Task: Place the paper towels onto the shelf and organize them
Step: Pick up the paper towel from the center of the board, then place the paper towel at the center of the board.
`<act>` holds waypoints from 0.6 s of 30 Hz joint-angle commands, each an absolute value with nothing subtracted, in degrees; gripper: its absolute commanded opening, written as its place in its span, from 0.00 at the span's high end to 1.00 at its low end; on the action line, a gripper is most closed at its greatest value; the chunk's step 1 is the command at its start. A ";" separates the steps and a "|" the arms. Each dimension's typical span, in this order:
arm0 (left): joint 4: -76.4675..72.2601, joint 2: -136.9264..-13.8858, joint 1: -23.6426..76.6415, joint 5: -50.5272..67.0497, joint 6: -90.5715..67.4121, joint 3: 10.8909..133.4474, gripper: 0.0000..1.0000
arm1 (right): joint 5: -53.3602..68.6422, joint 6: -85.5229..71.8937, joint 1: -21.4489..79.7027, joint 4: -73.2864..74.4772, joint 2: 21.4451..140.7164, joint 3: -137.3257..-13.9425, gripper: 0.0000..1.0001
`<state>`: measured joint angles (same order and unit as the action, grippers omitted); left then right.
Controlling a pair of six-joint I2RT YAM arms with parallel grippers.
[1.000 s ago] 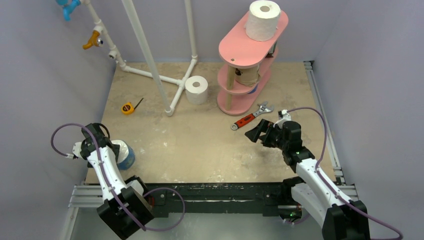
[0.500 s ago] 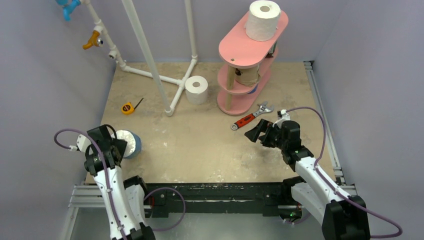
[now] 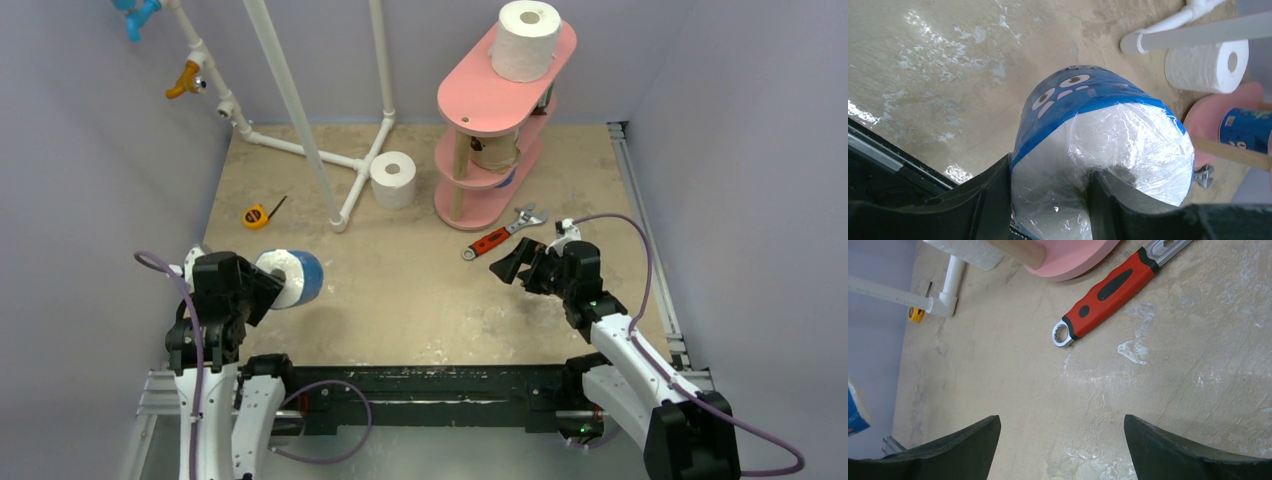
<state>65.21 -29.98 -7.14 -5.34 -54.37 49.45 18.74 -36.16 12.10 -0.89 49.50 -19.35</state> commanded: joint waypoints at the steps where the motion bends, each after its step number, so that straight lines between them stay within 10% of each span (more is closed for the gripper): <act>1: 61.96 -30.66 -2.30 -2.41 -52.62 54.17 0.83 | 16.74 -35.24 12.38 -2.15 49.47 -19.68 0.04; 18: 49.36 -65.27 41.87 -20.30 -46.22 68.36 0.83 | 12.60 -35.16 12.33 -0.35 49.35 -20.49 0.04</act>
